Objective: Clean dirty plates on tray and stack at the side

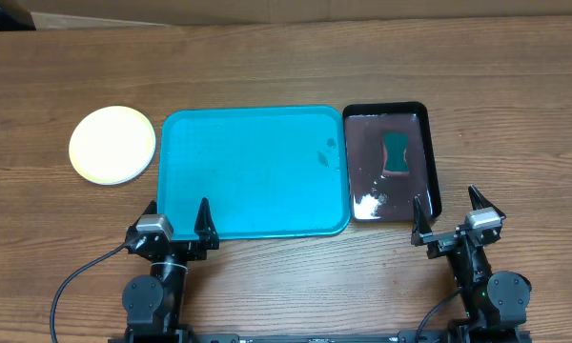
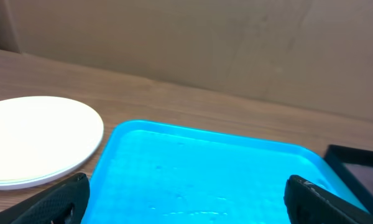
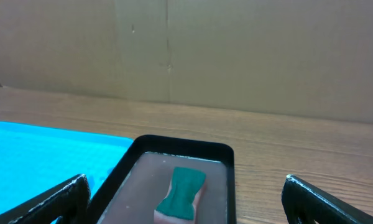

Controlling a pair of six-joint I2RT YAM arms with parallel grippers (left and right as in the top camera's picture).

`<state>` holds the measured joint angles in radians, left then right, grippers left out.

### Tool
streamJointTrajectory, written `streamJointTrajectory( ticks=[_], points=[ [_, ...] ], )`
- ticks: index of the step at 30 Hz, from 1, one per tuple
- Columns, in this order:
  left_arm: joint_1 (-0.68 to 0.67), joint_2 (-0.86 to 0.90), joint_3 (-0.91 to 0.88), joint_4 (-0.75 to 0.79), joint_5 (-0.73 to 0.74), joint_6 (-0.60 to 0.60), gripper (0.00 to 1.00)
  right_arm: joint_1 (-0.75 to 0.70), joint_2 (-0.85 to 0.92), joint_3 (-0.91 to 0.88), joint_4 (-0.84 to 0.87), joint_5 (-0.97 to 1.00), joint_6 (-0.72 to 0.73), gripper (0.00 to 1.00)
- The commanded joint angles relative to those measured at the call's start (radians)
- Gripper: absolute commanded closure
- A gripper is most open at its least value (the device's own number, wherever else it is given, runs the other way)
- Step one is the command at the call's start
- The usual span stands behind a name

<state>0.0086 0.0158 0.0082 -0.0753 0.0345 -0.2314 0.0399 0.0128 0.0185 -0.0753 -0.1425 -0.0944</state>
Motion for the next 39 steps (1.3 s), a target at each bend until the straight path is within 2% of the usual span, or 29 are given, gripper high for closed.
streamJointTrajectory(
  ticks=[1, 39],
  points=[
    [0.006, -0.013, -0.003, -0.003, -0.048, 0.101, 0.0, -0.003, -0.01, -0.011, 0.005, -0.005, -0.004, 0.0],
    [0.004, -0.011, -0.003, -0.002, -0.042, 0.123, 0.0, -0.003, -0.01, -0.011, 0.005, -0.005, -0.004, 0.0]
  ],
)
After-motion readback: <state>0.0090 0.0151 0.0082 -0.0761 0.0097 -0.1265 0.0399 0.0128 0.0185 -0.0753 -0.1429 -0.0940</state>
